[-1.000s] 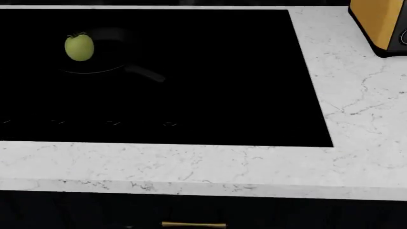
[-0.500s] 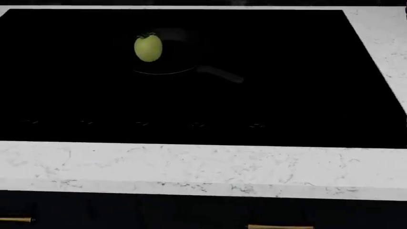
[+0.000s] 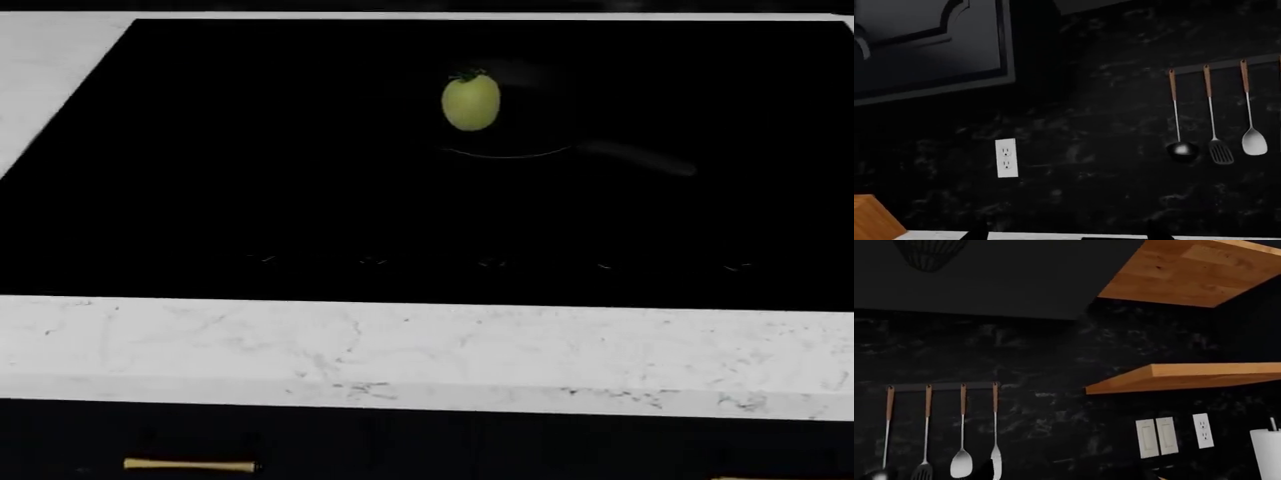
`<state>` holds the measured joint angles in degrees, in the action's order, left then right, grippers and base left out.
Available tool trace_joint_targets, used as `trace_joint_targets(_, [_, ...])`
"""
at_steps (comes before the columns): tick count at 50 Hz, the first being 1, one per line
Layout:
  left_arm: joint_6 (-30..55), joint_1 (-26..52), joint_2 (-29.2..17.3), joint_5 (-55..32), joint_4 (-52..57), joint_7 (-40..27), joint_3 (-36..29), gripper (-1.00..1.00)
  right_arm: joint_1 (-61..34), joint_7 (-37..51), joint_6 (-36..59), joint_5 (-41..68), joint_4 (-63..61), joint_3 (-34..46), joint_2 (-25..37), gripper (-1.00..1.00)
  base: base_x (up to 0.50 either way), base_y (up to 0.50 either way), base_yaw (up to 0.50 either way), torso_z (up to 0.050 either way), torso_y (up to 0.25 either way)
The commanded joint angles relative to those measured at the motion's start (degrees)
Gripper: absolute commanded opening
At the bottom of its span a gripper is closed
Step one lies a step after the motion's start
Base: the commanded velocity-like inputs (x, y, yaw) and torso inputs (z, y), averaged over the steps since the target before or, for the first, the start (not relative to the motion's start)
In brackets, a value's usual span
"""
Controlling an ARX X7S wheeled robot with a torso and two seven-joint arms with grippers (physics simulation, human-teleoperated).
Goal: Pick the tomato from the pan and place it in the bowl.
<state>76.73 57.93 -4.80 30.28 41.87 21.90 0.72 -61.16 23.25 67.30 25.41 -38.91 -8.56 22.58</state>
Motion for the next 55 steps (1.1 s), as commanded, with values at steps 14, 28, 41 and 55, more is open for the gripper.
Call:
trace_joint_targets(14, [-4.0,-0.6,1.3,-1.2,-5.7,-0.8,0.9,1.0,1.7,-1.3,-6.0,-1.5,5.8,-0.2,-1.1,1.0,0.0,0.5,0.0,0.0,0.0])
trace_joint_targets(28, [-3.5,-0.9,1.0,-2.3,-5.2,-1.6,0.5,1.0,2.2,-1.5,-5.2,-0.6,5.0,-0.6,-0.6,1.0,0.0,0.5,0.0,0.0,0.0])
trace_joint_targets(41, [-3.1,-0.7,1.0,-3.4,-5.2,-2.4,0.3,1.0,2.0,-1.5,-4.3,0.1,4.2,-1.2,0.1,1.0,0.0,0.5,0.0,0.0,0.0])
trace_joint_targets(55, [-2.2,-0.7,0.6,-4.0,-4.1,-2.9,-0.1,1.0,2.6,-1.9,-3.5,1.1,3.3,-2.0,0.6,1.0,0.0,0.5,0.0,0.0,0.0])
